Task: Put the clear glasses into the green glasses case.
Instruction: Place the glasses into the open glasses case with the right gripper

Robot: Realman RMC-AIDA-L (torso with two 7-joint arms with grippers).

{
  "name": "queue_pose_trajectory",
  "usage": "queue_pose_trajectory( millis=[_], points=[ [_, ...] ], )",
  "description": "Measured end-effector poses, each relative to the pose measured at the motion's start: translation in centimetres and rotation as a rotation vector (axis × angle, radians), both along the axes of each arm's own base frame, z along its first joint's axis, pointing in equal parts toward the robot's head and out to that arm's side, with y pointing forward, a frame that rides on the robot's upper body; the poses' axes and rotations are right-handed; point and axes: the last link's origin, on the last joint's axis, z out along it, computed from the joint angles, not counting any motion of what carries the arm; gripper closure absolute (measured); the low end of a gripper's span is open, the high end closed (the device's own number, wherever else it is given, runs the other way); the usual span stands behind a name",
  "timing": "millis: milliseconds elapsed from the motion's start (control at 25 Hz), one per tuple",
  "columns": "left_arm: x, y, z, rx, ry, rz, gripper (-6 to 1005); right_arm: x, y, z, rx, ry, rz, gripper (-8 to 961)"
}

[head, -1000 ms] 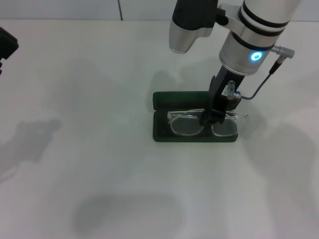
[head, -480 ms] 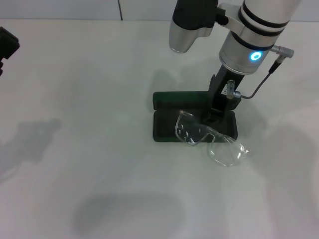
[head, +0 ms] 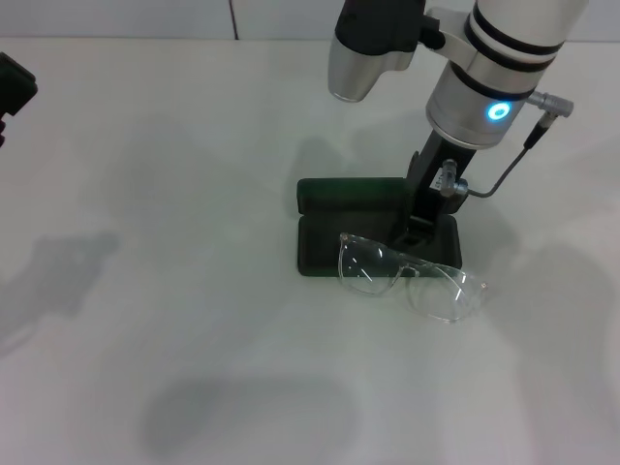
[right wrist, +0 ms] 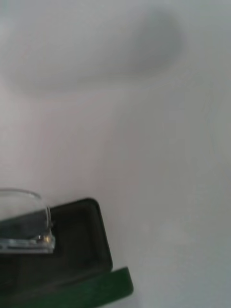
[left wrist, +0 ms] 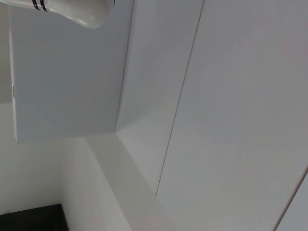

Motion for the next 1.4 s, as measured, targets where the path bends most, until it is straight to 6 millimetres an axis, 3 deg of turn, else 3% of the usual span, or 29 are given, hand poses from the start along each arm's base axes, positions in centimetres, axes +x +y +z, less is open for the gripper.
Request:
queue_pose_trajectory(
  millis=[200,400,840,1400],
  points=[
    [-0.1,-0.1,0.0,0.000,0.000,0.005,950,-0.3,-0.6,0.4,0.010,-0.001,-0.033,884],
    [-0.1,-0.2,0.0,0.000,0.000,0.005,950,0.1,-0.8,0.7,0.043,-0.014,-0.025,717],
    [0.0,-0.1,-0.1,-0.003,-0.002,-0.001,951,1.1,-0.9,0.4,0.050,-0.006,-0.045,553],
    [0.0,-0.1,-0.3,-0.014,-0.002,0.002,951,1.9,-1.3,-0.9,0.048,-0.012,-0.012,535]
  ],
)
